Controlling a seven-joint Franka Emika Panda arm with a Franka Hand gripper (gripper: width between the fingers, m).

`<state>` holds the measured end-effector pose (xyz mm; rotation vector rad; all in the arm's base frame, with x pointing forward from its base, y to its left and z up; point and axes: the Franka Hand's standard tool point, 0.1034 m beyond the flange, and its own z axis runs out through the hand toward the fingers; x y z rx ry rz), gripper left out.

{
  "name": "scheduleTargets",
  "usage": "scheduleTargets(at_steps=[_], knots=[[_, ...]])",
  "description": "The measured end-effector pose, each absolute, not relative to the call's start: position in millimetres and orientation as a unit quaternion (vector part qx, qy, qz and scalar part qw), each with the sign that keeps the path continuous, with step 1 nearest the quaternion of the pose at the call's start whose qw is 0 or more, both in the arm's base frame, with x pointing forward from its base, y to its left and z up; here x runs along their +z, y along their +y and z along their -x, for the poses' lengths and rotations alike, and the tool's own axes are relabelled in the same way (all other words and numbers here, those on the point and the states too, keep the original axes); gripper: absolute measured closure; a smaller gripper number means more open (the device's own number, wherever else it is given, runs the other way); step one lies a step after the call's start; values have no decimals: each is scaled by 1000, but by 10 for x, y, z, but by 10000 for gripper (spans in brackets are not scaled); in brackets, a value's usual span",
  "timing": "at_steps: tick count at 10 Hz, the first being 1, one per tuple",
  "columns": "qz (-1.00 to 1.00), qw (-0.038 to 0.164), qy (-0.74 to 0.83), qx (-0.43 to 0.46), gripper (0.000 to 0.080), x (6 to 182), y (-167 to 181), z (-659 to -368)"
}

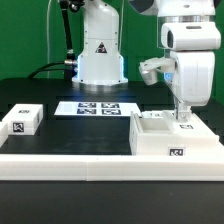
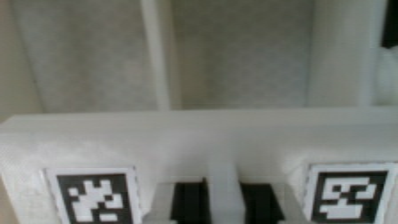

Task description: Assemble cabinet

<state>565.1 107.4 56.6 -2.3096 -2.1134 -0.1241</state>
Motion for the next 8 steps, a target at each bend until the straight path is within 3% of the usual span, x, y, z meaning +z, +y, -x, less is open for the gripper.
scheduleTargets(at_steps=[6,7,8], knots=[[738,7,-674,-34,729,572,1066,-5720],[738,7,-674,-34,650,570,1066,-5719],[738,7,-674,-34,500,570,1066,-5719]])
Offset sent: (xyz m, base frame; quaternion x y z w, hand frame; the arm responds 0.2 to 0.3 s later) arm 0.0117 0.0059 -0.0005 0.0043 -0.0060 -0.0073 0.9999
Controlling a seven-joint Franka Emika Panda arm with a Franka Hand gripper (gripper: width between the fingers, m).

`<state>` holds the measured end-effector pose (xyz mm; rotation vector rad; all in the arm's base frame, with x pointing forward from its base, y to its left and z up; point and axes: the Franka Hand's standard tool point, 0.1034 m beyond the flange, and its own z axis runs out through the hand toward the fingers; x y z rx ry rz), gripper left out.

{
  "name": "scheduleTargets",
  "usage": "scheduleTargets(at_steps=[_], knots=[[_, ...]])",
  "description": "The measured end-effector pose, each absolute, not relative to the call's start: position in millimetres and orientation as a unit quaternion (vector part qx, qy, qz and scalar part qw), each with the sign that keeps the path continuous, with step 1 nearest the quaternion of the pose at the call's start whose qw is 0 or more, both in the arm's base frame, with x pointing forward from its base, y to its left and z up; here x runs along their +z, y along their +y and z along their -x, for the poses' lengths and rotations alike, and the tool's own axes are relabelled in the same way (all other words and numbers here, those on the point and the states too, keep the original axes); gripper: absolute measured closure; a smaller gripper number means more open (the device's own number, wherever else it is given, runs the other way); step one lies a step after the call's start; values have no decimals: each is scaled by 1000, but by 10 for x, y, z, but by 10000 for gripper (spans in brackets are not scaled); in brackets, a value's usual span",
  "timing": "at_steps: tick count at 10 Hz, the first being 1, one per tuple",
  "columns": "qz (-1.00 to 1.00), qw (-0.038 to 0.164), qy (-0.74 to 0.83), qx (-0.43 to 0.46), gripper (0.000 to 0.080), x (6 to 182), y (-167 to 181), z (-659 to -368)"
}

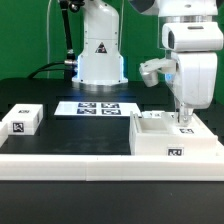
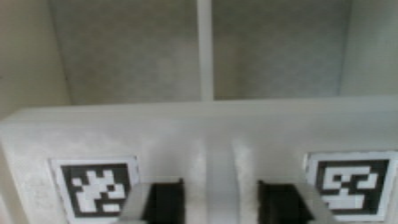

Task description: Assemble cabinet

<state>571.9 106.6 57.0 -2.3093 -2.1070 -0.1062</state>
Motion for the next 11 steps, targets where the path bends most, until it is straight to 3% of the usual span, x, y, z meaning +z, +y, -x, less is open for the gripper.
scheduleTargets(at_steps=[1,2,3,4,5,8,11], knots=[[738,7,-674,-34,500,570,1066,-5719],[738,7,-674,-34,321,570,1066,-5719],[738,7,-674,-34,321,570,1066,-5719],[738,7,-674,-34,121,569,1066,-5719],[738,7,-674,-34,36,570,1066,-5719],[738,7,-674,-34,1,573,1065,-5720],[748,-1,-663,-32,2,768,1064,-5645]])
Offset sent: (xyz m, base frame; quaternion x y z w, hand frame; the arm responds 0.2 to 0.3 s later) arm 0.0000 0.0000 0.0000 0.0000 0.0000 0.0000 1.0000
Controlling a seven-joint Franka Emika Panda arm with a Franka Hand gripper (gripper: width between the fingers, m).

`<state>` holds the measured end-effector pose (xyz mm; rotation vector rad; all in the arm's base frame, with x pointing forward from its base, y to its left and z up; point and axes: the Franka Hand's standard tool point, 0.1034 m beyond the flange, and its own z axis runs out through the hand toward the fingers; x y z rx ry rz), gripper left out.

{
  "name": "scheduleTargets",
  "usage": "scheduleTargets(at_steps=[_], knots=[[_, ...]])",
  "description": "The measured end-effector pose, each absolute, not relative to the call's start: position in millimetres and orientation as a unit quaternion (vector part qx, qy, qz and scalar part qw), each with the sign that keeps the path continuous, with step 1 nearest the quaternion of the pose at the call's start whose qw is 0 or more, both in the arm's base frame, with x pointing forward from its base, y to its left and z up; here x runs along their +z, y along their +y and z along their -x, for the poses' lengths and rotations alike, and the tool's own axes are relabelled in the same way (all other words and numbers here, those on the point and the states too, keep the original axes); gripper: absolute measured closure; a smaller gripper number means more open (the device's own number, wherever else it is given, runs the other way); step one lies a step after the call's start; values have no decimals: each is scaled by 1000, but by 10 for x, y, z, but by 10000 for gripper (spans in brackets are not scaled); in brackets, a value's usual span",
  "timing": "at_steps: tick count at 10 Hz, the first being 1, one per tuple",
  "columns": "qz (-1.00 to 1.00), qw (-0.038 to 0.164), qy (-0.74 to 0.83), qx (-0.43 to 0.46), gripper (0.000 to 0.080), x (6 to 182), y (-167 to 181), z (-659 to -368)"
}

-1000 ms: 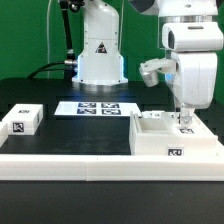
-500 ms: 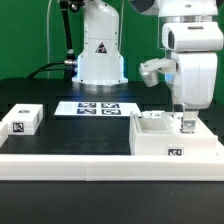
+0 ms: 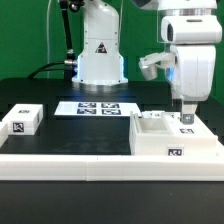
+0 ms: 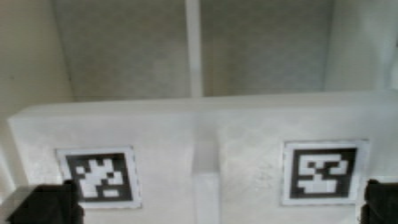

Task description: Assemble cabinet

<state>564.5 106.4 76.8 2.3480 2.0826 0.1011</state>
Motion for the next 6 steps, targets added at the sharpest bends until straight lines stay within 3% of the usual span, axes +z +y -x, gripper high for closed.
scheduleTargets(at_steps=[2,4,6], knots=[[-751,8,659,31,2,919,1046,-5447],[-758,3,653,16,2,876,1022,-5172],[-769,1,639,18,2,824,1029,-5105]])
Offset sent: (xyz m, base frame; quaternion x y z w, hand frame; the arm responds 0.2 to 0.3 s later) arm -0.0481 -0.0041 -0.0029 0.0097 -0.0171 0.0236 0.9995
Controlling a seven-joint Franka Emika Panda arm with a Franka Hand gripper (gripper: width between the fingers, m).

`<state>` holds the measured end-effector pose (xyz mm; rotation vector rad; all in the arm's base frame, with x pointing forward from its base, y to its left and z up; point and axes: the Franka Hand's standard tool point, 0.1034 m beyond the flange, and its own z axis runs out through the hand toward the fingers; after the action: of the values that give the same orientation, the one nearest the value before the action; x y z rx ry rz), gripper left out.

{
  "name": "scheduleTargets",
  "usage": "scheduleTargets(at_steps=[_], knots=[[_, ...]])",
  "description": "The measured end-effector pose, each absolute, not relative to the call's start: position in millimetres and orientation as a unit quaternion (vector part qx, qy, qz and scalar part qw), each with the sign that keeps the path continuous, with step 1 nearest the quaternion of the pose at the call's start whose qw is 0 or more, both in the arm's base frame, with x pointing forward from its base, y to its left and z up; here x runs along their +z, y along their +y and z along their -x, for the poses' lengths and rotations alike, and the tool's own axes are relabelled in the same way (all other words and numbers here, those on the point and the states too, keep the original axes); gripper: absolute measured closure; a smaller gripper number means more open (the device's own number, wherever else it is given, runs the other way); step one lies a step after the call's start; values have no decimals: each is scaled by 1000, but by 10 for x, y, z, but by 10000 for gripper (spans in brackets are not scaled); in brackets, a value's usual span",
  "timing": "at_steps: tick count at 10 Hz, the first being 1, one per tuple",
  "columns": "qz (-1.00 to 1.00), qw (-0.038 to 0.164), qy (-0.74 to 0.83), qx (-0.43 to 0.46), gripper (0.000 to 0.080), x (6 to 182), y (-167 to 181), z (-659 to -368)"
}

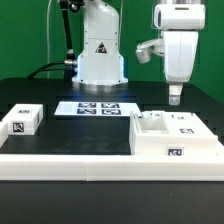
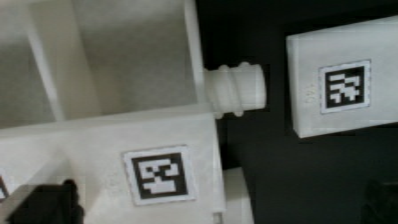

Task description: Assemble cabinet

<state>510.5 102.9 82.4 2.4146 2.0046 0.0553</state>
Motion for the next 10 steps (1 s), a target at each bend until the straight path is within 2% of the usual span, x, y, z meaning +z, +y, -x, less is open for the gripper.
scheduleTargets(at_steps=[3,7,10], knots=[[-769,2,639,18,2,821,1026,-5096],[-752,2,659,15,2,773,967,-4658],[-754,0,657,12,2,755,952,-4631]])
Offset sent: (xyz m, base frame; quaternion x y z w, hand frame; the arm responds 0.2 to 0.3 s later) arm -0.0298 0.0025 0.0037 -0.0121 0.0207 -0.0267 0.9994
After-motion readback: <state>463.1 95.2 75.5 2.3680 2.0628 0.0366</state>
